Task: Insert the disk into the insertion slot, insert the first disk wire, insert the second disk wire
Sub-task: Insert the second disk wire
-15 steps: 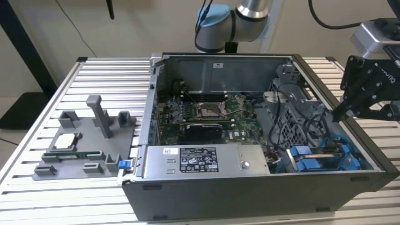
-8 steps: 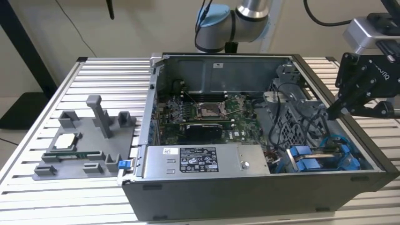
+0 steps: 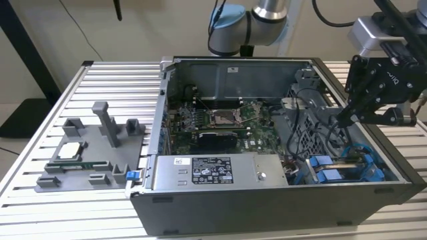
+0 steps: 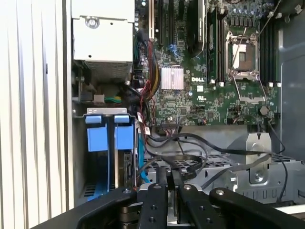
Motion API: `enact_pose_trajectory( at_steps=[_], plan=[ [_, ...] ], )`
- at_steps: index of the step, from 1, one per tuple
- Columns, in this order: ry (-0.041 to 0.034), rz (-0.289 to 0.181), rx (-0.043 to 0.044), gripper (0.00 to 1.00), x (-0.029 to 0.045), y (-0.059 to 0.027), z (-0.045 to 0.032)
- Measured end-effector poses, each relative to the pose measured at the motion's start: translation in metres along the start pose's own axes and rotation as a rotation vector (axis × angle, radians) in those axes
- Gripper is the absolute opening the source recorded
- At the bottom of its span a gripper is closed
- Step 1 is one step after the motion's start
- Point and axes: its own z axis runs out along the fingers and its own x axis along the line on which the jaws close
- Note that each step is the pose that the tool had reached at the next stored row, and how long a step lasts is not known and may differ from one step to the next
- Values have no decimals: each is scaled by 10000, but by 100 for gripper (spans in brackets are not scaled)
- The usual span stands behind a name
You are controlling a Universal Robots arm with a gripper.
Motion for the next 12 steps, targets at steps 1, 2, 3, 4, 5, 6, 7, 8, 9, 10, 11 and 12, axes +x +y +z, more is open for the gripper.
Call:
enact_pose_trajectory(
  at_steps=[1, 2, 3, 4, 5, 6, 7, 8, 9, 10, 11, 12],
  plan=[
    [0, -1, 0, 0, 2, 55, 3],
    [0, 0, -1, 0, 3, 83, 4],
    [-1, 0, -1, 0, 4, 106, 6],
    [-1, 0, 0, 0, 5, 128, 7],
    [-1, 0, 0, 0, 6, 148, 8],
    [0, 0, 0, 0, 6, 163, 8],
    [-1, 0, 0, 0, 7, 178, 9],
    [-1, 0, 0, 0, 8, 188, 10],
    [0, 0, 0, 0, 10, 196, 10],
    [-1, 0, 0, 0, 11, 199, 10],
    [0, -1, 0, 0, 11, 200, 9],
    [0, 0, 0, 0, 10, 201, 10]
  ],
)
